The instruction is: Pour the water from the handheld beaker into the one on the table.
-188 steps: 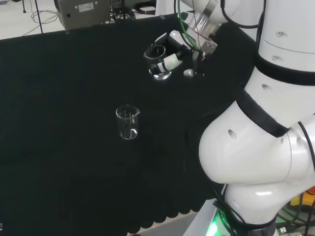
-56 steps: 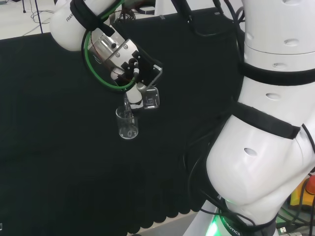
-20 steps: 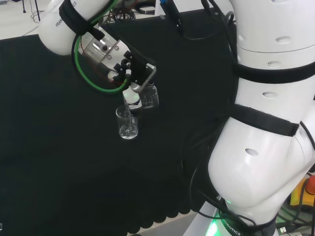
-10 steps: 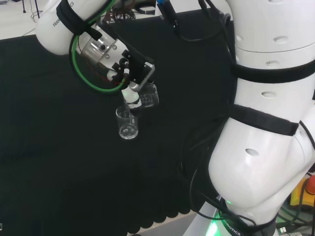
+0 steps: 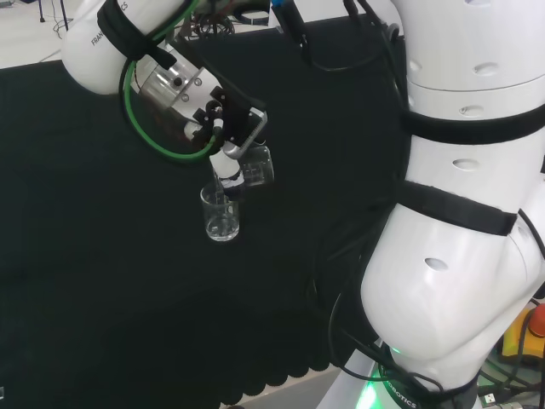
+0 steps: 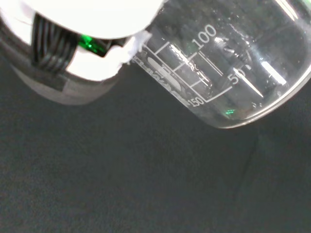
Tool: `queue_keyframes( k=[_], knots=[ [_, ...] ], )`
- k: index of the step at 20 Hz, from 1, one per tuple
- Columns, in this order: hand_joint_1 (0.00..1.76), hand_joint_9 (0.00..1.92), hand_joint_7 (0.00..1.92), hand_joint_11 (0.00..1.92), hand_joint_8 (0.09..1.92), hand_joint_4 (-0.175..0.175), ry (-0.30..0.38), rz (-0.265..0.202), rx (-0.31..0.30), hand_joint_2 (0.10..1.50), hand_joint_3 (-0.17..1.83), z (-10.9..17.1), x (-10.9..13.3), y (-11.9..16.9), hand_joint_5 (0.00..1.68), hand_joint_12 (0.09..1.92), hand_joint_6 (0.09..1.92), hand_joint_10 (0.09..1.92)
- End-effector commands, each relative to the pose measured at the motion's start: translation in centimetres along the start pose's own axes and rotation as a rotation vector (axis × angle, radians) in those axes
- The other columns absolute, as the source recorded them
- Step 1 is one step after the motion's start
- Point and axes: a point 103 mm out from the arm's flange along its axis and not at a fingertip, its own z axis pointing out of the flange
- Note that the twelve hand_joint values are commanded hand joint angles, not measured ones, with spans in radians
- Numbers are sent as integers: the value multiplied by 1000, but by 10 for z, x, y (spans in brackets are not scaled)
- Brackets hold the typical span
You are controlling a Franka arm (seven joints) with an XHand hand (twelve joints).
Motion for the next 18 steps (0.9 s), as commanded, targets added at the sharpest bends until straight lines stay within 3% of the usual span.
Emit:
queue_keyframes(
  k=[1, 8, 18],
  knots=[
    [1143, 1796, 1791, 1625, 87, 175, 11, -5, -17, 699, 524, -2, 1, -1, 1359, 526, 460, 87],
    [1143, 1795, 1789, 1623, 87, 175, 21, -14, -31, 700, 523, -1, 0, -1, 1356, 525, 465, 87],
    [1140, 1790, 1785, 1617, 87, 175, 102, -42, -76, 710, 512, 10, -10, 6, 1342, 527, 487, 87]
  ],
)
